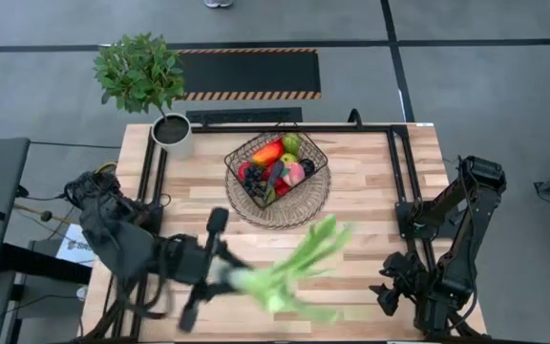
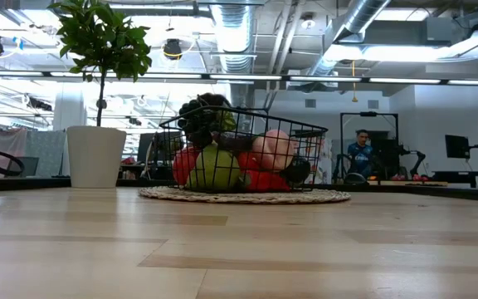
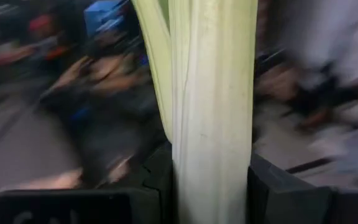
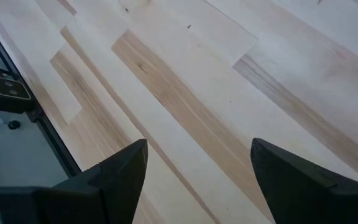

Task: Build produce basket
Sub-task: Put the green celery into the wire basket

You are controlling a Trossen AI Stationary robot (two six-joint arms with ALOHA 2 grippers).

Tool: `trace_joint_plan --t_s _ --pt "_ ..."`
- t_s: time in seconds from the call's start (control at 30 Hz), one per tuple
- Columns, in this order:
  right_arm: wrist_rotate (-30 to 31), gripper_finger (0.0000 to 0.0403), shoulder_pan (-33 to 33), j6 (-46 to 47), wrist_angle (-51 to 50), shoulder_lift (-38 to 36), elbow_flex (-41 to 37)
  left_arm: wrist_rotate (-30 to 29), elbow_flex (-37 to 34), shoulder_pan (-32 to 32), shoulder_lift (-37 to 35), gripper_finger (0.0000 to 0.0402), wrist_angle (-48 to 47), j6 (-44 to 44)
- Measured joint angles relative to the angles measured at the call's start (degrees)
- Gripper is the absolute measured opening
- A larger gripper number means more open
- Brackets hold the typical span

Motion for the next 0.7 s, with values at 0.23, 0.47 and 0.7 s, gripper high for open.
trace_joint_plan --t_s 0.23,0.47,0.7 --pt "-0.1 0.0305 -0.3 0.0 0.0 0.0 0.0 -25.6 0.0 1.0 0.0 0.0099 -14.5 -5.5" --pt "-0.2 0.0305 -1.9 0.0 0.0 0.0 0.0 -40.7 0.0 4.7 0.0 0.0099 -24.3 -10.1" --pt "-0.3 0.0305 -2.5 -0.4 -0.4 0.0 0.0 -40.9 0.0 17.7 0.0 0.0099 -32.1 -26.2"
